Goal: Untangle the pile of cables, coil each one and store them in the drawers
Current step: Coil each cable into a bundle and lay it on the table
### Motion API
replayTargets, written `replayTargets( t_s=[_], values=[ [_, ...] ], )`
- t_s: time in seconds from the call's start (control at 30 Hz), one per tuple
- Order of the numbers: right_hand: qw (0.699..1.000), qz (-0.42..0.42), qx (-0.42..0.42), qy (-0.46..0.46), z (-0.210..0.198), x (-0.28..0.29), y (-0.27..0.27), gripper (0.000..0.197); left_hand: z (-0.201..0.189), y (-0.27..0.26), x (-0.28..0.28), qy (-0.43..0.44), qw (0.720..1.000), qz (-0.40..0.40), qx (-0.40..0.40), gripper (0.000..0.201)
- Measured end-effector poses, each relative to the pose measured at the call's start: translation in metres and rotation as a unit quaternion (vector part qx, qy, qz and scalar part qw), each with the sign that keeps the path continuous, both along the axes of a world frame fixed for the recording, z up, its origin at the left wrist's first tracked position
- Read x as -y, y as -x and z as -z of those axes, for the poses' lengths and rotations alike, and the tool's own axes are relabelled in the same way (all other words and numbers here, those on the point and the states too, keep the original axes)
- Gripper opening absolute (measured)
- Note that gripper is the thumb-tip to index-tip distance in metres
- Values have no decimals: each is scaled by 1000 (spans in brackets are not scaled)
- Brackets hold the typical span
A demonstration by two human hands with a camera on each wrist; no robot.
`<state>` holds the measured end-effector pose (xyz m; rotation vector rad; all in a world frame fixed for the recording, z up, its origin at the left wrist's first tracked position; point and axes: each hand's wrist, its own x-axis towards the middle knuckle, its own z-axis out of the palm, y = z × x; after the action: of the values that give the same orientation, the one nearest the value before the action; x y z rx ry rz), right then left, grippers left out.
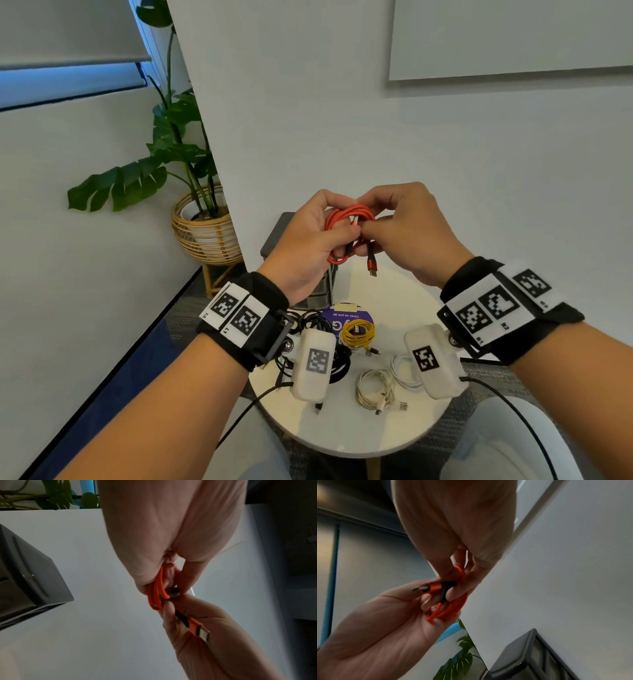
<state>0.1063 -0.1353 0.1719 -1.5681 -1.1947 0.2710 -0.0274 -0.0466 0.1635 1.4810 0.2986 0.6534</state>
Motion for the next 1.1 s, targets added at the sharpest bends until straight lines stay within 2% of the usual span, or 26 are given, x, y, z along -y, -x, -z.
replayTargets(
  t_s=[0.13,0.23,0.43,0.53,0.6,0.67,0.73,0.8,0.87,1.1],
  values=[
    [999,35,28,8,1,1,3,17,-5,-4,2,12,1000,4,-19,38],
    [999,32,-7,17,2,2,2,15,-9,-6,1,28,999,-10,-45,45],
    [992,-61,-93,52,0,6,-3,18,-4,-7,-1,7,997,-45,-67,40],
    [976,-103,-173,81,-1,8,-9,14,0,-6,0,21,996,-59,-59,40],
    [960,-139,-224,91,1,11,-14,19,1,-5,-1,27,996,-65,-52,39],
    [952,-167,-238,96,4,14,-20,28,0,-4,0,20,996,-65,-51,34],
    [962,-177,-176,106,8,14,-24,31,-1,-4,1,10,997,-59,-49,31],
    [978,-177,-51,100,14,13,-23,32,-1,-5,1,5,997,-52,-49,29],
    [981,-171,49,75,20,12,-20,31,-1,-5,0,8,998,-51,-46,29],
    [980,-120,158,19,30,13,-11,9,-3,5,-10,73,996,-55,4,23]
  ],
)
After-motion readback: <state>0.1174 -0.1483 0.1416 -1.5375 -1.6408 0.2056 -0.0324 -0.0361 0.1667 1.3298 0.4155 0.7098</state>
